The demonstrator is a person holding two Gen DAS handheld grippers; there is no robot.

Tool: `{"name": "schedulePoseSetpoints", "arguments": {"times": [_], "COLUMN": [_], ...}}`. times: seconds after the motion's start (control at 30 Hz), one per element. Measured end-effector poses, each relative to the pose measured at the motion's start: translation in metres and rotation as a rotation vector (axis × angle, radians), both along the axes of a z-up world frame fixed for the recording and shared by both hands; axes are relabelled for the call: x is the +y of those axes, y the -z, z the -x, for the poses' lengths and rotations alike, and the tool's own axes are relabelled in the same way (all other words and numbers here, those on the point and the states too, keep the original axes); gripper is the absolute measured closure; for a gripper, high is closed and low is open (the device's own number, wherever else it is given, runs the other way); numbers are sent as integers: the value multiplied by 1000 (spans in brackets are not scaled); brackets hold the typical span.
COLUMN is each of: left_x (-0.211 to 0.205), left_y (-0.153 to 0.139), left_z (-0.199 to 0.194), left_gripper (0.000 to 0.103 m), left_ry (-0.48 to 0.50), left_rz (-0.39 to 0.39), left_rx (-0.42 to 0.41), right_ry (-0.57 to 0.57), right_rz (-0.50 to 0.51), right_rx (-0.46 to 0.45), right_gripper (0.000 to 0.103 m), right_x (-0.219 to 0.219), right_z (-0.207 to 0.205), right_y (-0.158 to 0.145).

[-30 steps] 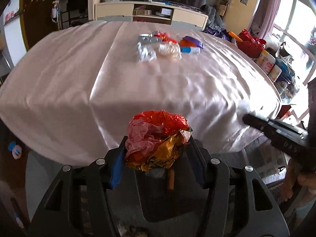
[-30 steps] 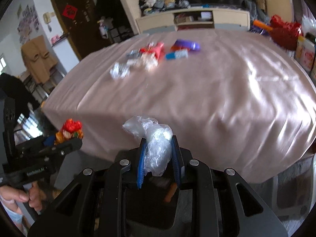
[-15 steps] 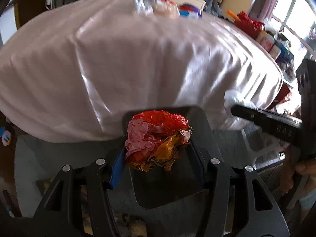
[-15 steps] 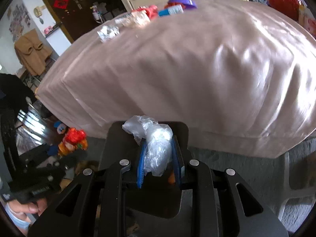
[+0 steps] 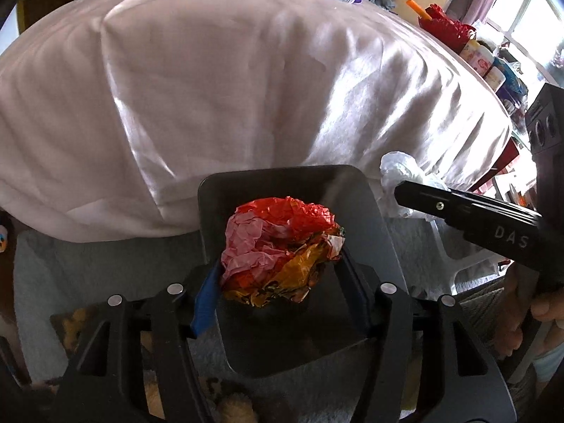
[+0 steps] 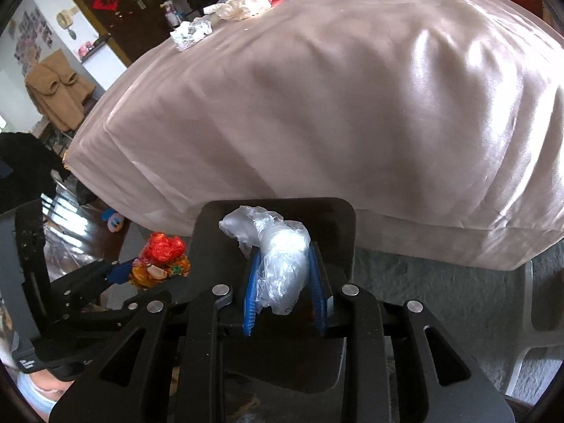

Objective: Collect trash
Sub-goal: 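Lower both held pieces over the black bin and open both tools, then grasp the crumpled foil with the left tool while the right grasps the white tissue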

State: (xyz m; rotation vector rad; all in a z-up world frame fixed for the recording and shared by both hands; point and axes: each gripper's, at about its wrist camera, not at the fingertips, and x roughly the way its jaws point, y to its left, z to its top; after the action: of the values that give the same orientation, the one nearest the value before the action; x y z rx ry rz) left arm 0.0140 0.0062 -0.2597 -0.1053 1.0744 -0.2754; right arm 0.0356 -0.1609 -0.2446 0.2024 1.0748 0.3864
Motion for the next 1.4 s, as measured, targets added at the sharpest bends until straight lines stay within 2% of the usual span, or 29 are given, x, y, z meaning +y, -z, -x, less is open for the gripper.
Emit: {"name": "schedulePoseSetpoints", "arguments": {"times": [0.3,0.37,0.5,0.53,0.6,0.73,0.87,0.97,1.13,1.23,1.27,1.4], "left_x": [6,6,7,7,10,23,31,35,38,36,35,37], "left_y": [-2,-2,-8,-10,-17,-49,-88,-106,-111,-110,-111,-114], "left_z": [-1,0,2,3,3,-1,-16,-39,-80,-101,-108,-135], "left_gripper": [36,30,12,11,11,8,8,8,8,9,10,29], "left_ry": [-20,-21,-29,-33,-54,-123,-161,-167,-170,-159,-155,-138], "left_rz": [20,15,5,0,-11,12,2,-8,-19,-48,-61,-72], "left_rx": [10,8,-10,-17,-32,-88,-163,-184,-180,-212,-225,-254], "right_ry": [29,31,56,68,97,130,158,177,178,174,172,149], "right_rz": [-17,-15,-25,-27,-26,-70,-90,-72,-65,-83,-85,-92], "right_rx": [9,4,-13,-21,-47,-116,-180,-200,-203,-194,-189,-169], "right_gripper": [57,53,42,41,33,32,32,32,32,32,33,35], "right_x": [-9,-9,-14,-16,-21,-30,-39,-40,-30,-22,-19,-3], "right_z": [-1,0,0,0,1,-1,-15,-35,-78,-105,-113,-149], "right_y": [2,0,-4,-7,-14,-39,-68,-81,-92,-97,-97,-95]}}
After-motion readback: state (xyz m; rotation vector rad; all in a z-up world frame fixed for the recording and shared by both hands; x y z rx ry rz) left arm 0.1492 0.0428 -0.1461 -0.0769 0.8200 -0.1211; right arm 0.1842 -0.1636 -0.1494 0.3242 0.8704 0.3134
